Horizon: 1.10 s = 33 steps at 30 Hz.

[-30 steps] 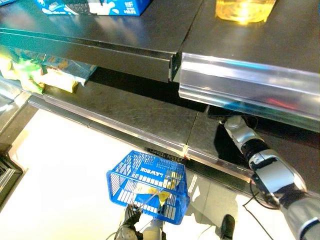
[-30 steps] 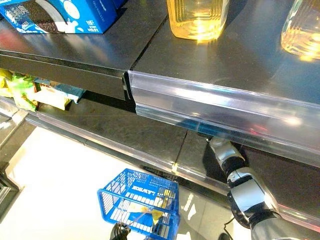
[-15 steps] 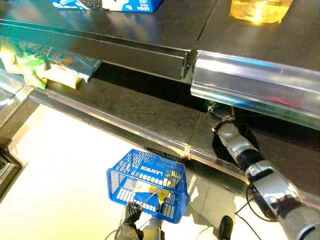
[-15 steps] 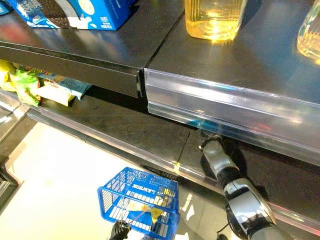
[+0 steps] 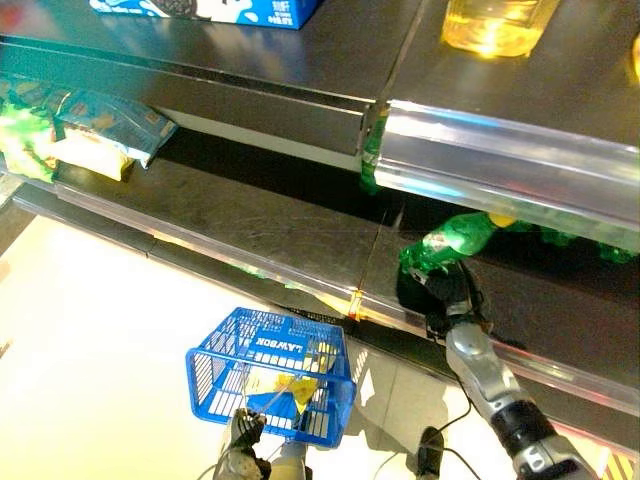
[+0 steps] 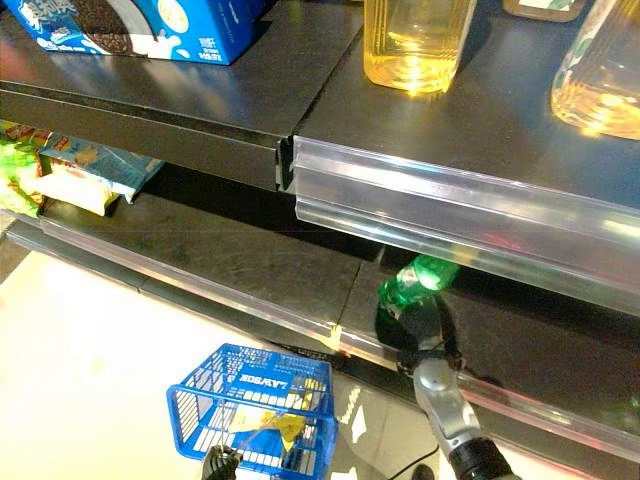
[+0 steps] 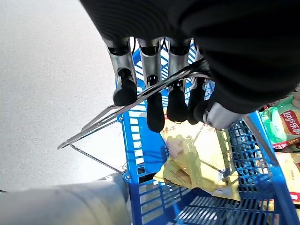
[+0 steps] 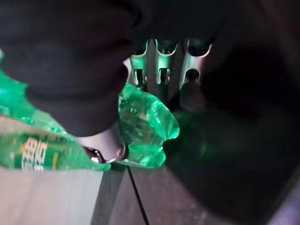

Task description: Pick up the snacks into the basket

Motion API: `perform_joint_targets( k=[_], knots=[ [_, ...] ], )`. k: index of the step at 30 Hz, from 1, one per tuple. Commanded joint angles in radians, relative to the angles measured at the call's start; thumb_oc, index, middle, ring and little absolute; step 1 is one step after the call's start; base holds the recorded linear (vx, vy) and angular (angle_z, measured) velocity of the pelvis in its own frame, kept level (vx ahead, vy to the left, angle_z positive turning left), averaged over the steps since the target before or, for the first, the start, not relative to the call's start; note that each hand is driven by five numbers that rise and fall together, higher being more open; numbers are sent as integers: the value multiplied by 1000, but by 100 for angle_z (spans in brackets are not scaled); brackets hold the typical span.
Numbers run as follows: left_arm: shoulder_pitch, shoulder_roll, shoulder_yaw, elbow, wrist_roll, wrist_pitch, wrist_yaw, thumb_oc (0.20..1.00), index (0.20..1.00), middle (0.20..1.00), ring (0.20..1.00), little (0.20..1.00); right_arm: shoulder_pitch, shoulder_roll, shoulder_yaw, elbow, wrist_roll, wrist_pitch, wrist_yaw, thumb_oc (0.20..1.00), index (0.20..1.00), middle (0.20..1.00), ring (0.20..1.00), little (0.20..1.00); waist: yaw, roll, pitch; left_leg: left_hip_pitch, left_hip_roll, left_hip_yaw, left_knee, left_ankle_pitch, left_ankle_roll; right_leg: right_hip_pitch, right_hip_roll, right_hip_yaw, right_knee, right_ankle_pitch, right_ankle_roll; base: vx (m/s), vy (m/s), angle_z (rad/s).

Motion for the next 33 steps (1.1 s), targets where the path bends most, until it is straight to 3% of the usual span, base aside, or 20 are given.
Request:
perform_joint_targets(
  k=[1, 6, 7, 10, 12, 16, 23, 33],
  knots=[
    [60, -9, 14, 77, 2, 40, 2, 200, 200, 200, 200, 200, 63, -34, -83, -78, 30, -32, 22, 200, 200, 200, 200, 200, -5, 2, -19, 9, -69, 33, 9, -71, 35, -102, -5, 49, 15, 49, 2, -6, -31, -8],
    [52, -8, 54, 105, -13, 40, -2, 200, 200, 200, 200, 200, 162, -46, -93, -177, 78, -51, 98, 200, 200, 200, 200, 200, -25, -7, -24, 17, -62, 43, 8, -71, 32, -104, 2, 57, 16, 48, -1, 2, -46, -6],
    [50, -5, 85, 119, -24, 41, -12, 200, 200, 200, 200, 200, 221, -66, -95, -223, 94, -50, 160, 200, 200, 200, 200, 200, -34, -16, -27, 20, -56, 49, 8, -69, 29, -105, 7, 62, 16, 45, -3, 7, -54, -9],
    [51, -1, 116, 136, -45, 37, -16, 200, 200, 200, 200, 200, 295, -85, -102, -253, 118, -55, 222, 200, 200, 200, 200, 200, -43, -22, -32, 24, -50, 51, 7, -68, 25, -103, 12, 64, 18, 41, -6, 7, -44, -7],
    [47, 7, 163, 163, -70, 34, -34, 200, 200, 200, 200, 200, 405, -128, -103, -284, 99, -43, 307, 200, 200, 200, 200, 200, -58, -32, -40, 32, -41, 57, 6, -67, 19, -100, 21, 65, 24, 33, -10, 17, -75, 0],
    [34, 21, 211, 184, -94, 33, -52, 200, 200, 200, 200, 200, 521, -167, -104, -299, 58, -25, 386, 200, 200, 200, 200, 200, -78, -42, -56, 46, -29, 67, 5, -69, 13, -96, 31, 73, 27, 25, -14, 24, -52, -11],
    [-5, 45, 269, 139, -193, 0, -74, 200, 200, 200, 200, 200, 643, -250, -91, -257, -74, 3, 478, 200, 200, 200, 200, 200, -117, -53, -94, 76, -5, 89, -1, -68, 1, -82, 55, 93, 18, 19, -21, 18, -56, -13],
    [-67, 53, 217, -73, -276, -48, -103, 200, 200, 200, 200, 200, 690, -382, -114, -264, -171, 26, 549, 200, 200, 200, 200, 200, -162, -59, -147, 102, 19, 119, -6, -67, -11, -81, 79, 125, 7, 23, -23, 12, -35, -17]
  ],
)
